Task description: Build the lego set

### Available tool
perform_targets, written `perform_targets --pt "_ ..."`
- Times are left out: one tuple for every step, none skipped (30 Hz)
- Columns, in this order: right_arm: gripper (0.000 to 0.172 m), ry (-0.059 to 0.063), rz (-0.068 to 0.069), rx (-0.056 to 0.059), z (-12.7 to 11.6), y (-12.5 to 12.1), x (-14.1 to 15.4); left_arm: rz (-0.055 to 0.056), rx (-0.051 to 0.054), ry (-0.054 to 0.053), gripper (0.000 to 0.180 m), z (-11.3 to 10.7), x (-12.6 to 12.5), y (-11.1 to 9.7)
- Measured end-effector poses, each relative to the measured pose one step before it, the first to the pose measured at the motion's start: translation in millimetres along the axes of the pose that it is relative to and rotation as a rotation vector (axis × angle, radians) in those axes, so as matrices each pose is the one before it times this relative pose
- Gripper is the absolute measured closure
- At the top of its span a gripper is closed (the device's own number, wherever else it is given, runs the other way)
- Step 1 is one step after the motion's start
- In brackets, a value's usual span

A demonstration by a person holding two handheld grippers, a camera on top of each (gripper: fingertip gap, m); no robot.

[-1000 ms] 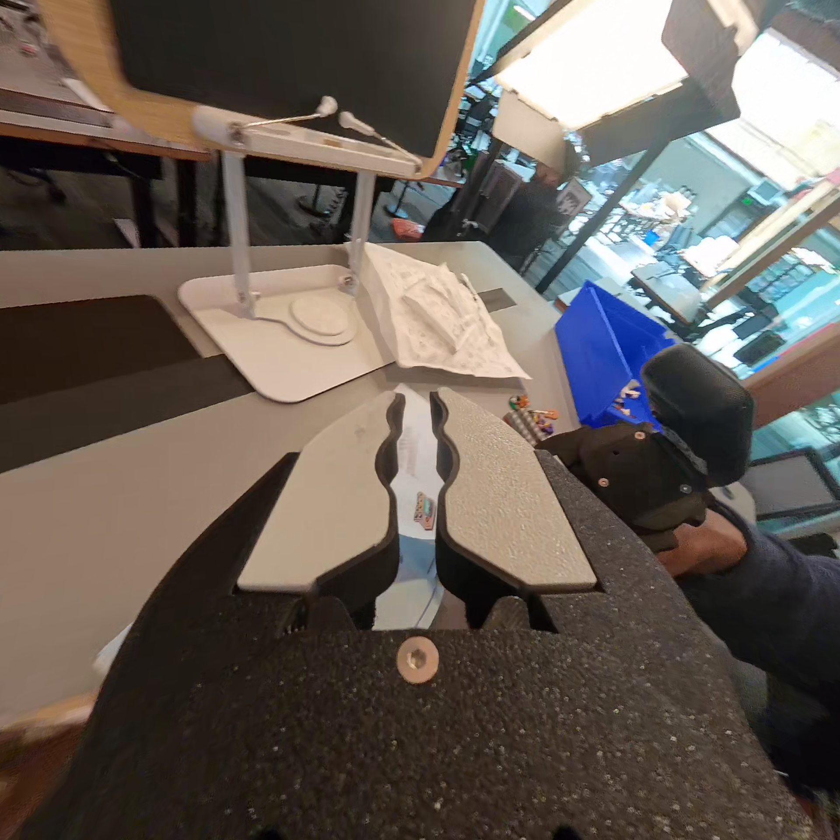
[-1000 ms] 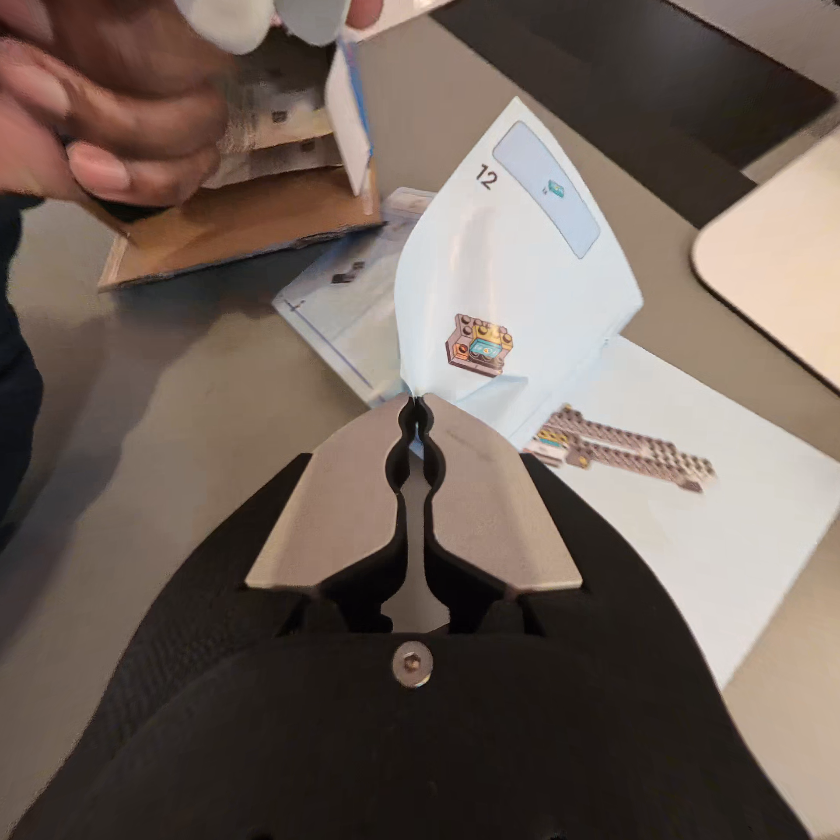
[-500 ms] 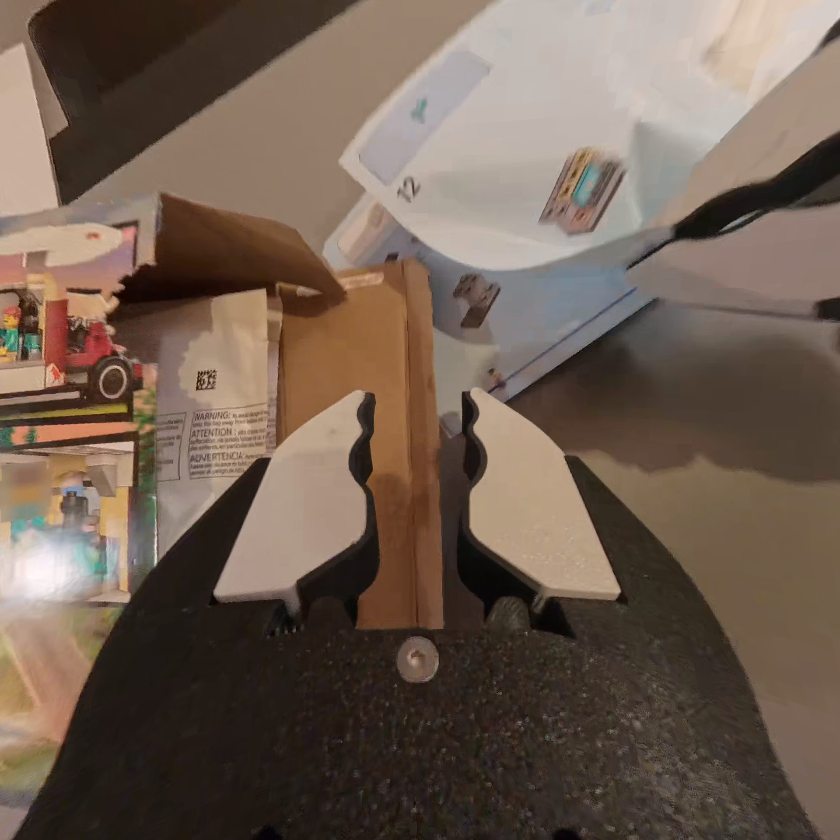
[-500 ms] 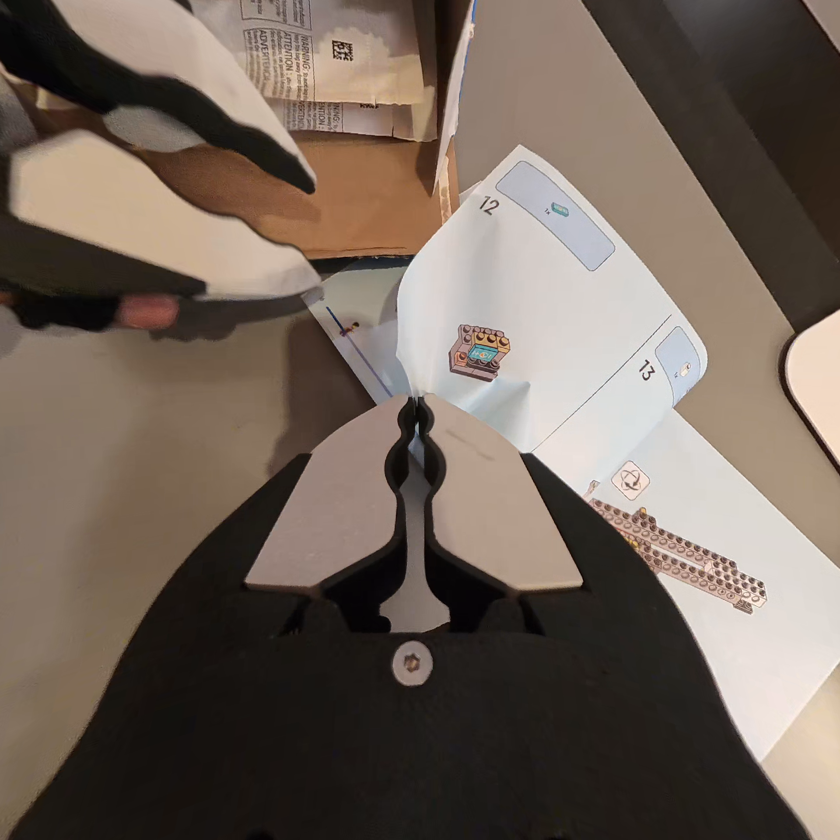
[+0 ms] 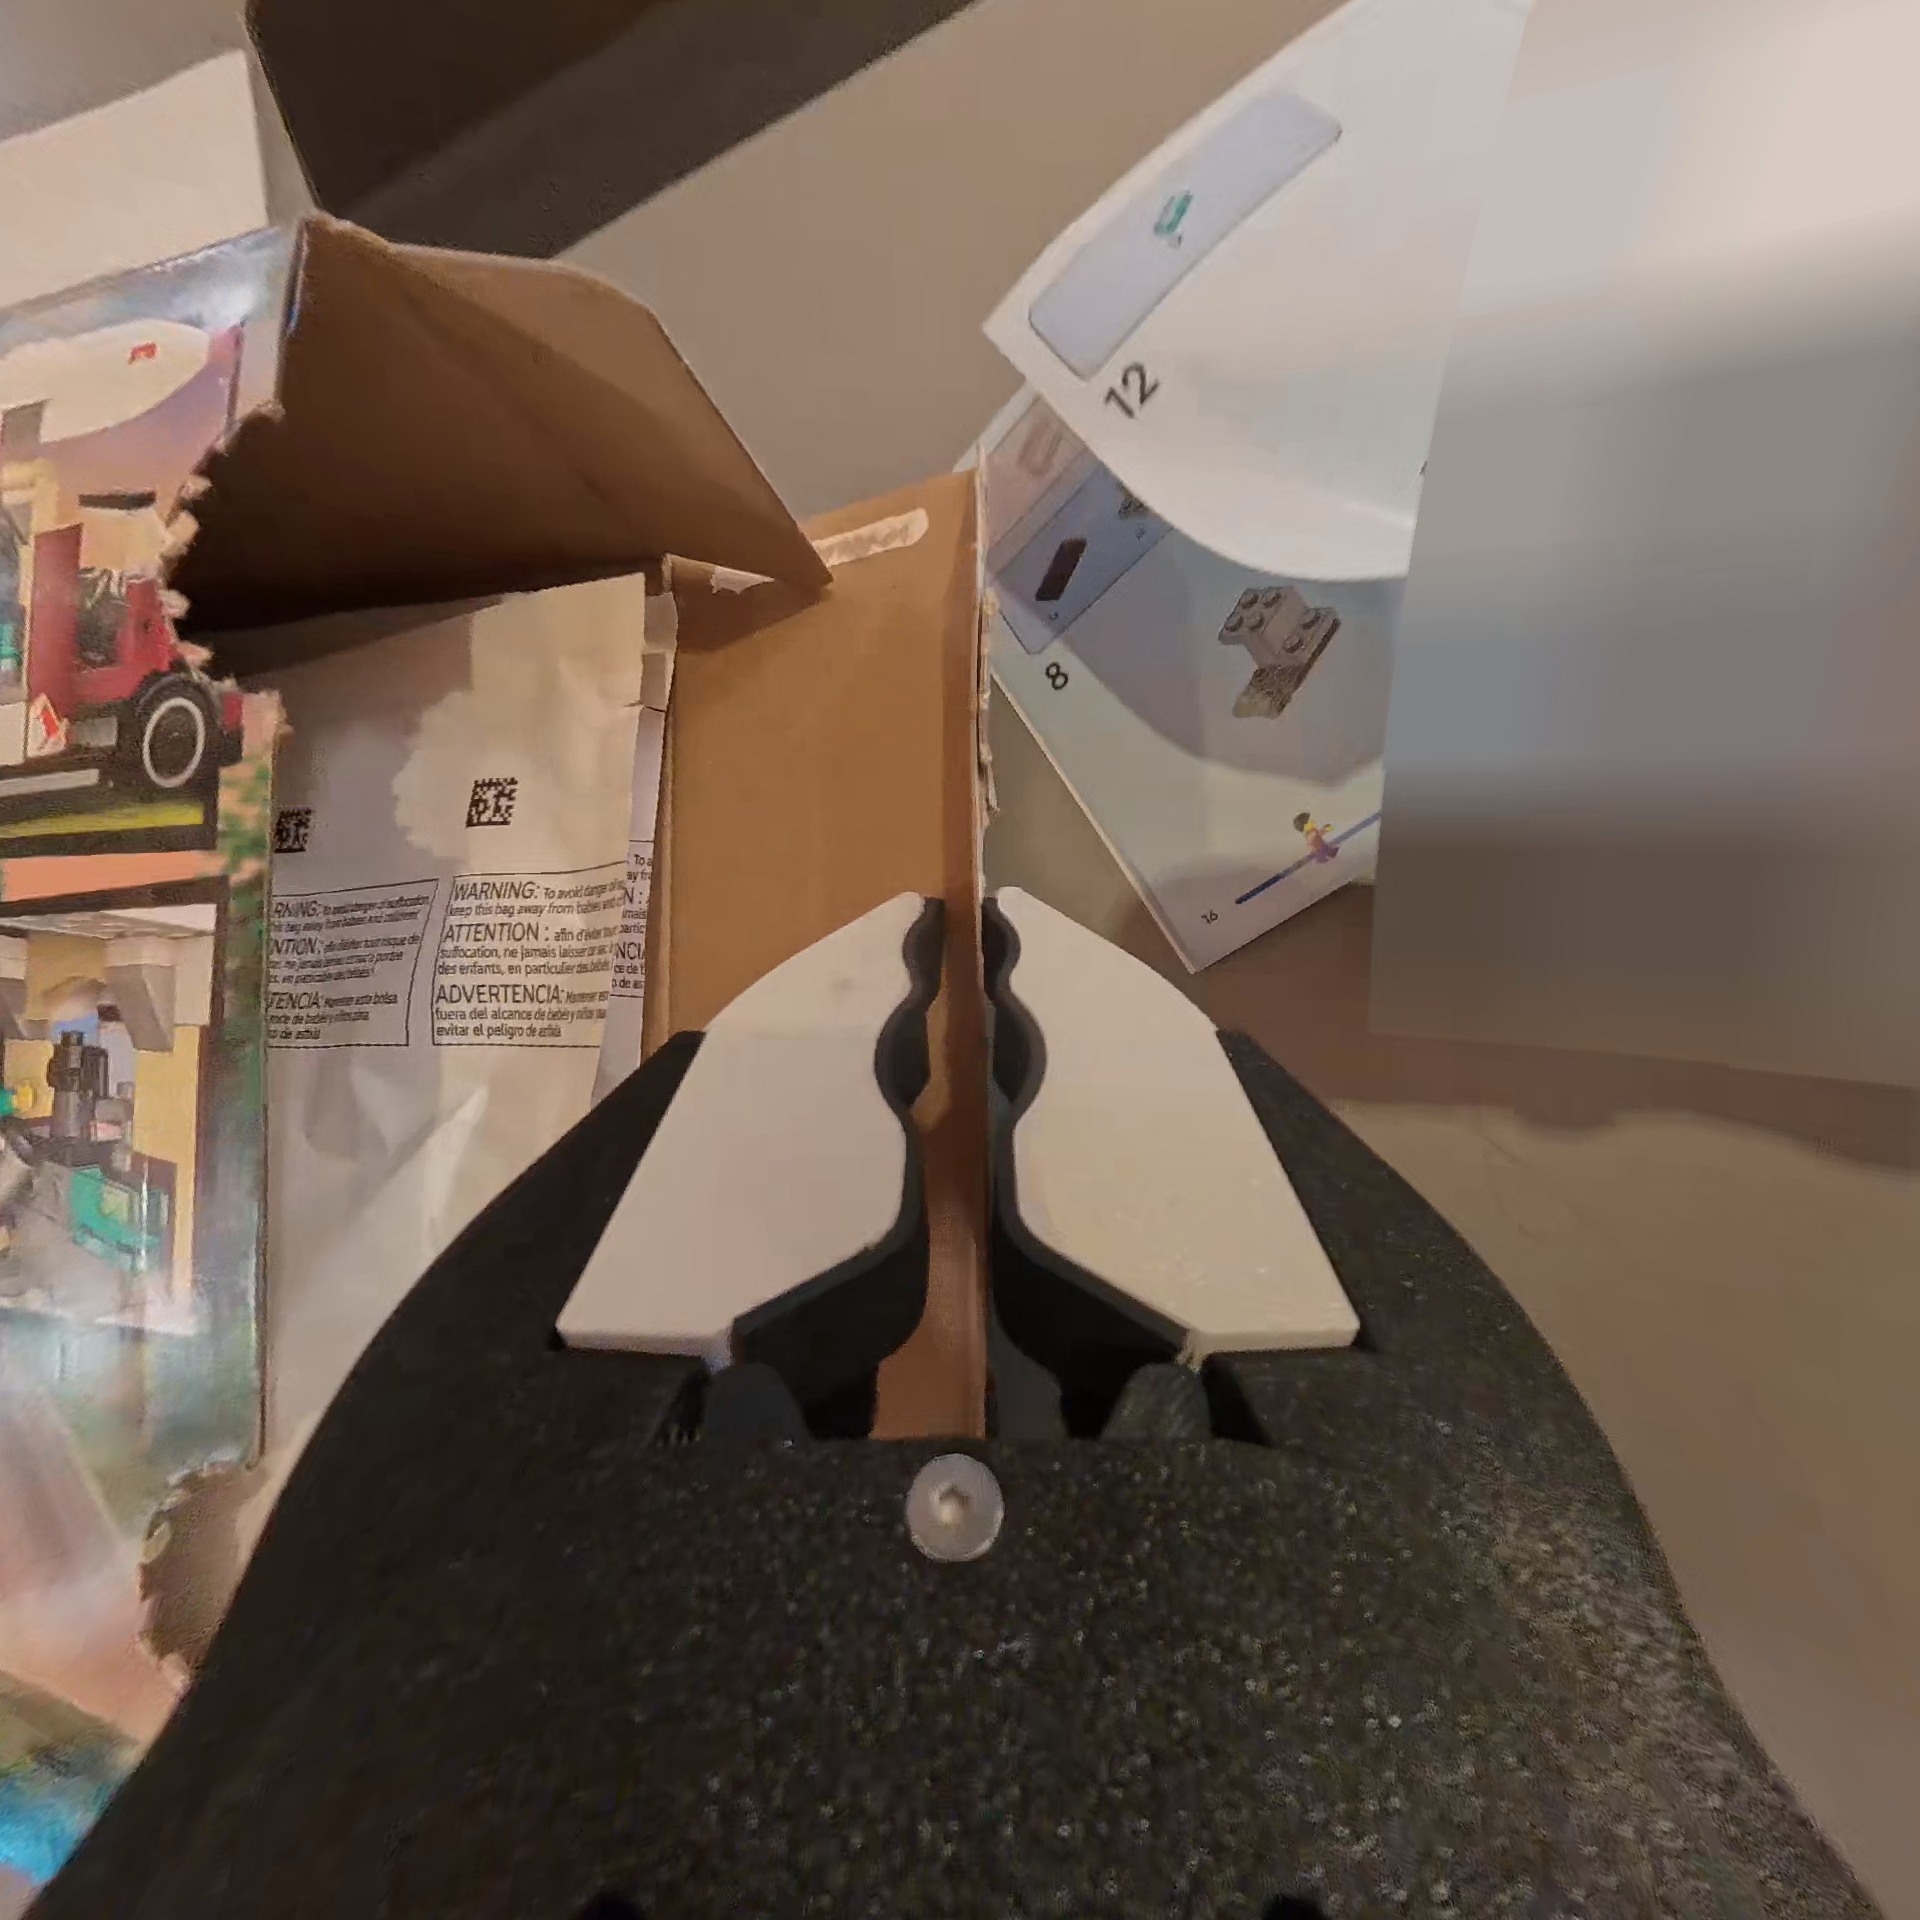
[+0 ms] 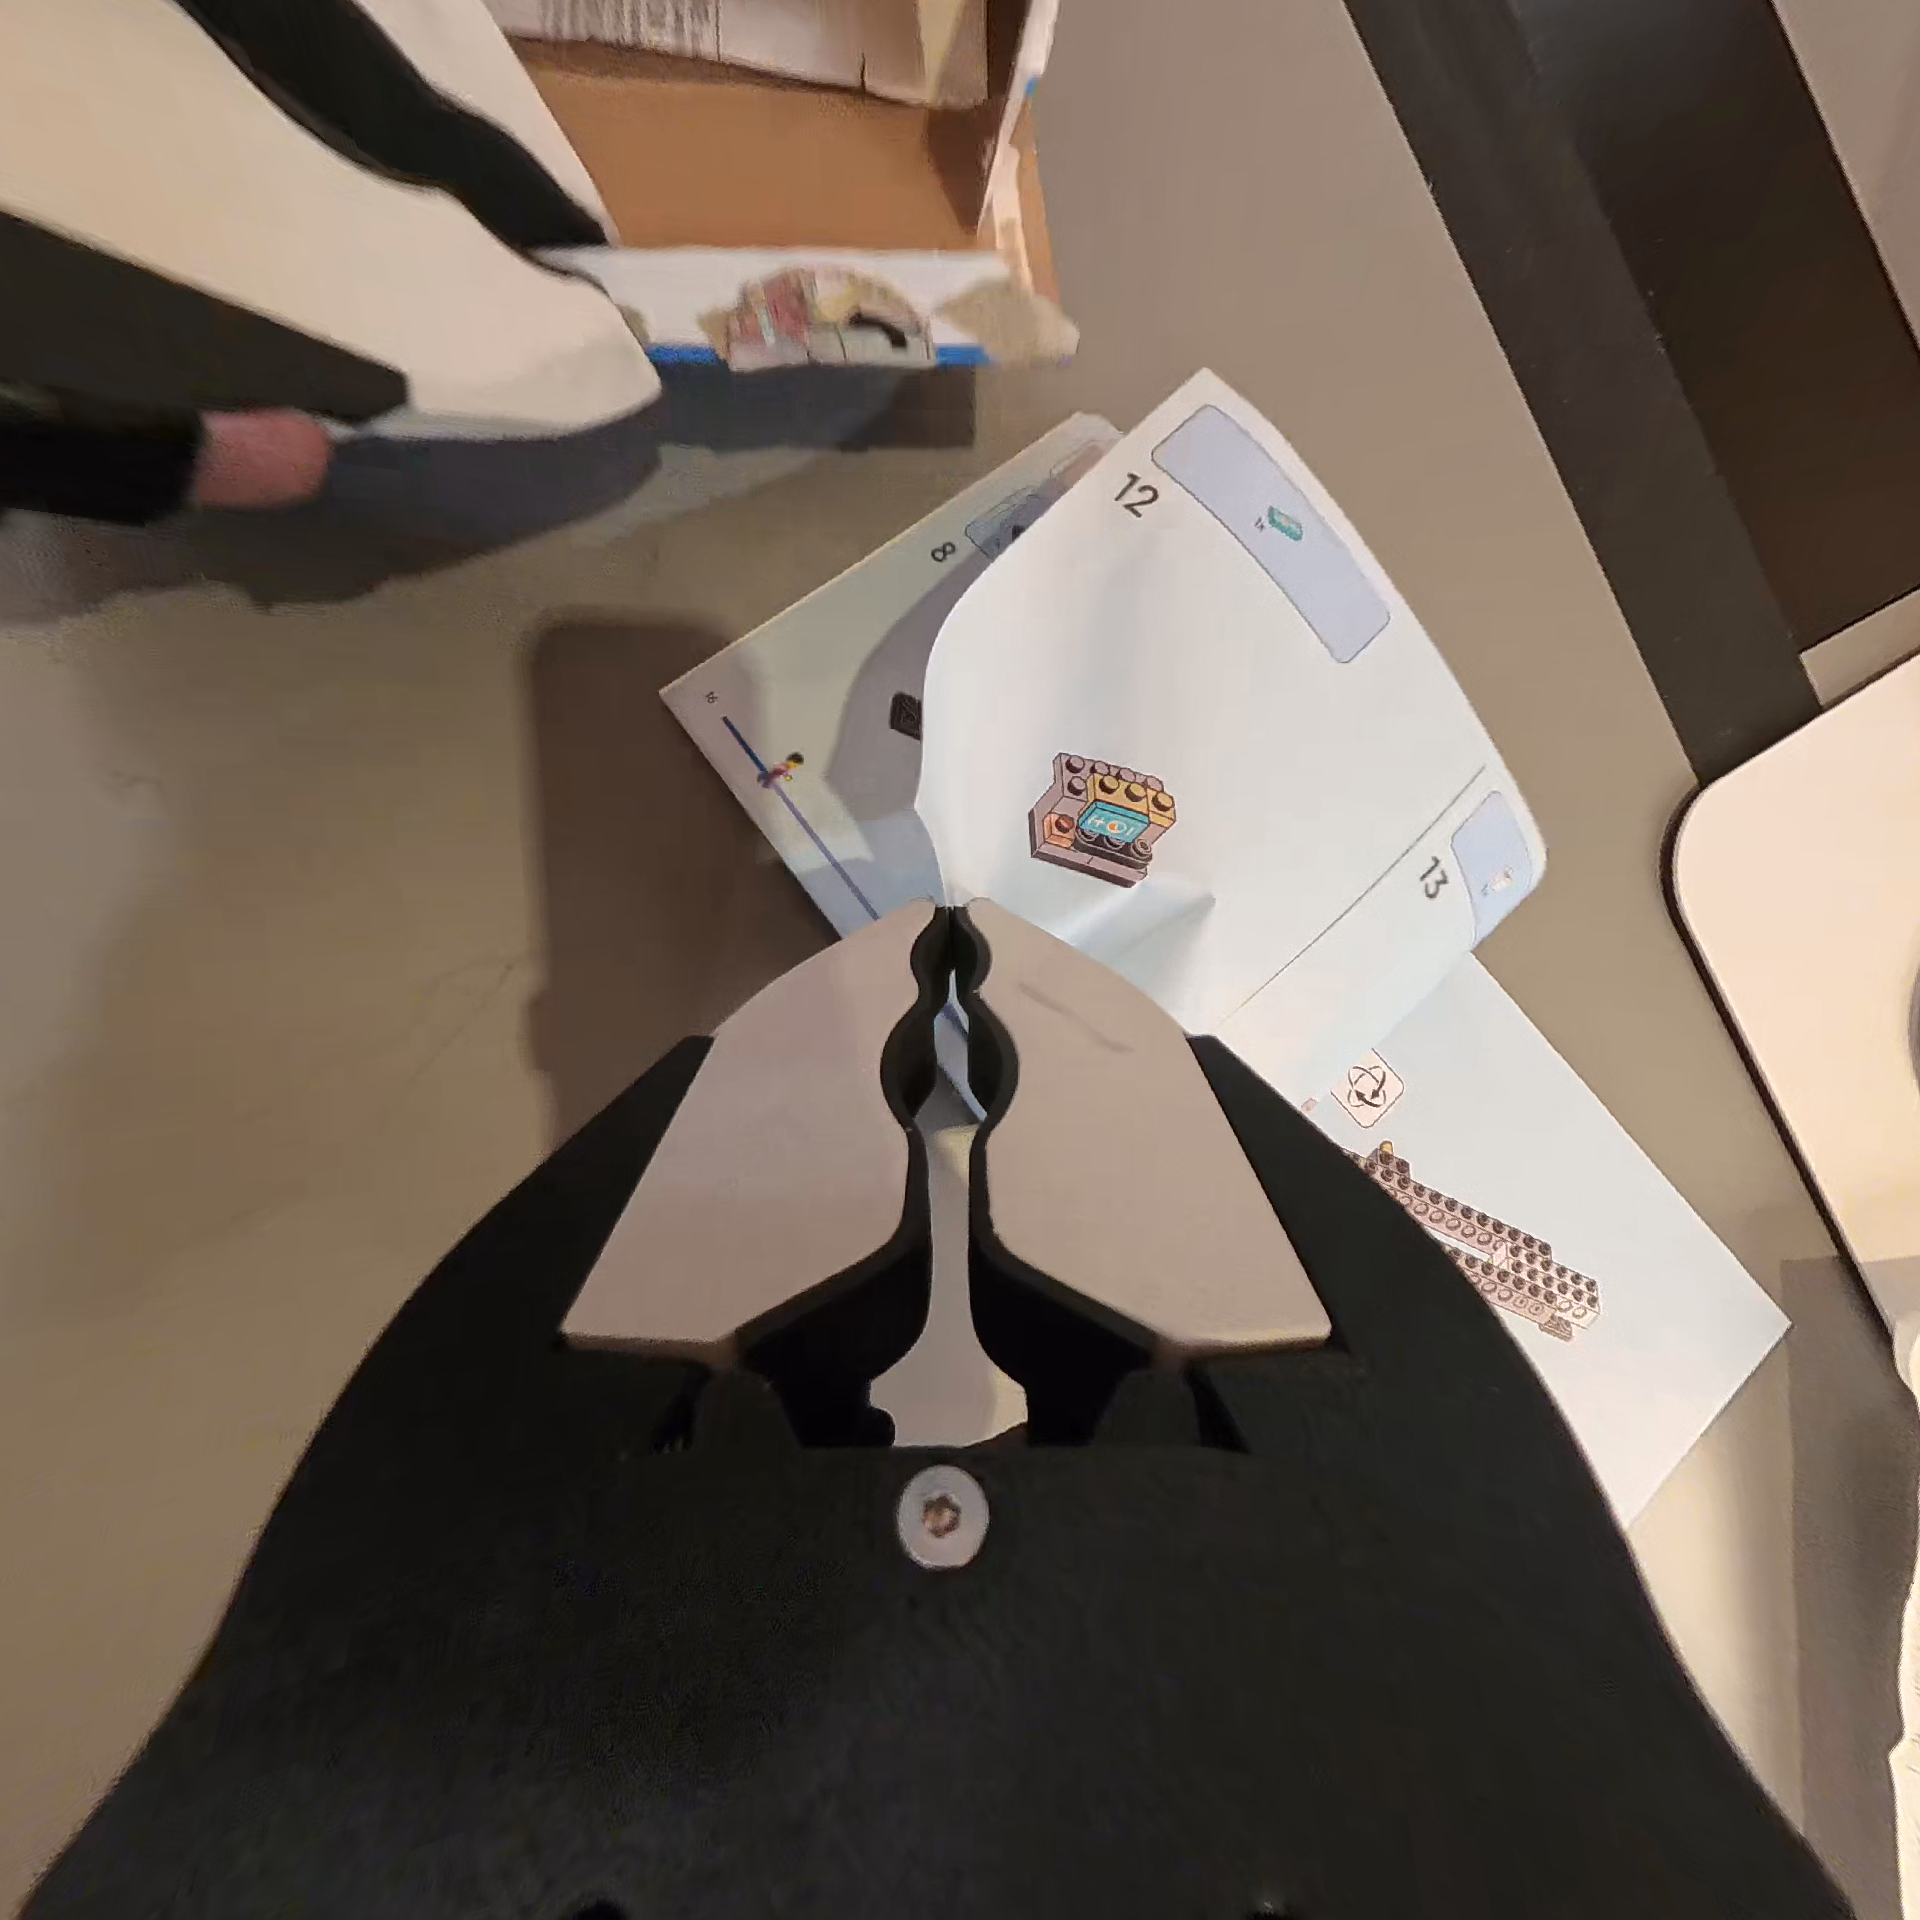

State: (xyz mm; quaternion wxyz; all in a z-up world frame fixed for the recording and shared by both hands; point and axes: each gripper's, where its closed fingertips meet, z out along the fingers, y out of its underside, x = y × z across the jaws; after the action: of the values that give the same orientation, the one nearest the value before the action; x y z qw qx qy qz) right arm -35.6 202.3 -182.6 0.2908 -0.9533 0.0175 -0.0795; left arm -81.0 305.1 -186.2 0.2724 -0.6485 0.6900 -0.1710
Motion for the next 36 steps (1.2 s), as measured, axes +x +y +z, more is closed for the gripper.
perform_targets --pt "0.172 -0.0022 -0.0035 -0.0064 2.37 -0.42 -1.3 -0.0035 0.0075 0.0041 0.174 -4.46 -1.73 -1.92" --pt "0.172 -0.0034 -0.005 -0.0066 2.72 -0.81 -2.2 0.0028 -0.0004 0.0011 0.174 -3.82 -1.1 -1.04" --pt "0.172 -0.0049 -0.008 -0.0071 3.11 -1.06 -2.83 0.0078 0.0028 0.005 0.176 -3.44 0.38 -1.49" --pt "0.172 -0.0053 -0.0103 -0.0078 3.52 -1.01 -3.45 0.0064 0.0105 0.0086 0.179 -3.14 1.56 -2.33" --pt "0.172 -0.0043 -0.0112 -0.0076 3.57 -1.07 -3.62 0.0073 -0.002 -0.0058 0.18 -2.21 -0.26 -0.63" --pt "0.172 -0.0039 -0.011 -0.0065 3.77 -1.08 -3.48 0.0119 -0.005 -0.0029 0.179 -1.05 0.38 0.29" --pt "0.172 -0.0039 -0.0098 -0.0072 3.88 -0.63 -3.17 0.008 -0.0067 0.004 0.179 0.93 0.88 0.76" --pt "0.172 -0.003 -0.0083 -0.0086 3.95 -0.08 -2.67 0.0069 -0.0081 0.0084 0.179 2.75 1.59 1.38" --pt "0.172 -0.0016 -0.0061 -0.008 3.72 0.21 -2.11 0.0089 -0.0132 0.0089 0.179 3.68 2.16 2.28" --pt "0.172 -0.0017 -0.003 -0.0066 3.29 0.47 -1.69 0.0123 -0.0137 0.0038 0.179 3.9 2.26 2.35" --pt "0.172 -0.0021 -0.0008 -0.0051 2.9 0.66 -1.46 0.0135 -0.0119 0.003 0.179 4.04 2.49 2.07" --pt "0.172 -0.0016 0.0005 -0.0021 2.21 0.55 -1.08 0.0129 -0.0113 0.0092 0.179 4.3 3.45 1.92" --pt "0.171 -0.0031 0.0026 -0.0008 1.8 1.01 -1.01 0.011 -0.0103 0.0156 0.179 4.39 4.21 1.94" --pt "0.169 -0.0066 0.0042 -0.0012 1.31 1.39 -1.13 -0.0081 0.0005 0.0256 0.179 3.85 4.33 0.68" --pt "0.166 -0.0093 0.0035 -0.0007 1.02 1.47 -1.49 -0.0022 0.0026 0.0268 0.179 3.47 4.19 0.66" --pt "0.163 -0.0106 0.0041 0.0018 0.43 1.31 -1.6 -0.0001 -0.0006 0.0208 0.179 3.22 3.17 1.16" --pt "0.159 -0.0102 0.0095 0.0076 -0.37 0.56 -1.41 0.0029 -0.0063 0.0127 0.179 3.14 2.16 1.55" --pt "0.156 -0.0123 0.0157 0.0168 -1.63 -0.68 -1.44 0.005 -0.0032 0.0045 0.178 3.23 1.16 1.33" --pt "0.154 -0.0191 0.0159 0.0275 -2.84 -2.47 -2.1 -0.0028 -0.003 0.0038 0.178 2.58 0.49 1.23" --pt "0.153 -0.0219 0.012 0.0339 -3.73 -3.4 -2.8 -0.0049 0.0018 0.005 0.178 1.2 0.25 0.23" --pt "0.151 -0.0154 0.0114 0.0345 -4.31 -3.73 -2.2 -0.0035 0.0048 0.0028 0.178 -0.13 -0.16 -0.51" --pt "0.149 -0.0104 0.0119 0.0348 -4.89 -4.06 -1.86 -0.0002 0.0011 0.0023 0.179 -0.19 -0.1 -0.22" --pt "0.147 -0.0127 0.0088 0.0366 -5.99 -4.32 -2.41 0.0016 -0.0008 0.0012 0.179 0.22 0.02 0.04" --pt "0.146 -0.0111 0.0059 0.0385 -7.33 -4.67 -2.52 0.0021 -0.0013 -0.0005 0.179 0.58 0.06 0.18" --pt "0.144 -0.0062 0.0027 0.0391 -9.17 -4.41 -1.28 0.0034 -0.0014 -0.0018 0.179 0.54 0.21 0.2" --pt "0.143 0.0046 0.0008 0.0303 -10.64 -2.61 1.8 0.0021 0.0003 -0.0015 0.179 0.24 0.1 0.12" --pt "0.143 0.0259 0.0018 0.0112 -11.05 0.94 8.03 0.0002 0.0026 -0.0004 0.179 -0.36 -0.02 -0.21" --pt "0.143 0.0427 -0.0006 -0.0067 -10.34 4.78 13.9 -0.0007 0.0041 0.001 0.178 -0.4 0.04 -0.34" --pt "0.143 0.0524 -0.0017 -0.021 -8.76 8.43 18.35 -0.0005 0.002 0.0027 0.178 -0.39 0.17 0.06" --pt "0.143 0.0535 0.0045 -0.029 -6.23 11.12 20.87 0.0005 0.0013 0.0018 0.178 -0.21 0.17 0.13" --pt "0.142 0.0353 0.019 -0.0278 -3.34 12.05 19.17 0.0009 0.0014 -0.0004 0.178 -0.31 0.11 -0.13" --pt "0.142 0.0034 0.0333 -0.027 -0.9 11.59 14.22 0.0015 0.0003 -0.0012 0.178 -0.05 0.13 -0.17" --pt "0.142 -0.0173 0.0356 -0.0221 0.35 9.71 9.1 0.0001 0.0 -0.0013 0.178 -0.07 0.12 -0.12" --pt "0.143 -0.0172 0.0307 -0.0099 1.33 6.52 6.2 0.0002 0.0009 -0.0016 0.178 -0.21 0.0 -0.09" --pt "0.143 -0.0112 0.0262 0.0001 2.15 3.77 3.87 0.0 0.0 -0.0002 0.178 -0.17 -0.04 -0.1" --pt "0.143 -0.0143 0.0226 0.0053 3.02 1.62 0.63 -0.0001 -0.0004 0.0007 0.178 -0.2 0.08 -0.05"
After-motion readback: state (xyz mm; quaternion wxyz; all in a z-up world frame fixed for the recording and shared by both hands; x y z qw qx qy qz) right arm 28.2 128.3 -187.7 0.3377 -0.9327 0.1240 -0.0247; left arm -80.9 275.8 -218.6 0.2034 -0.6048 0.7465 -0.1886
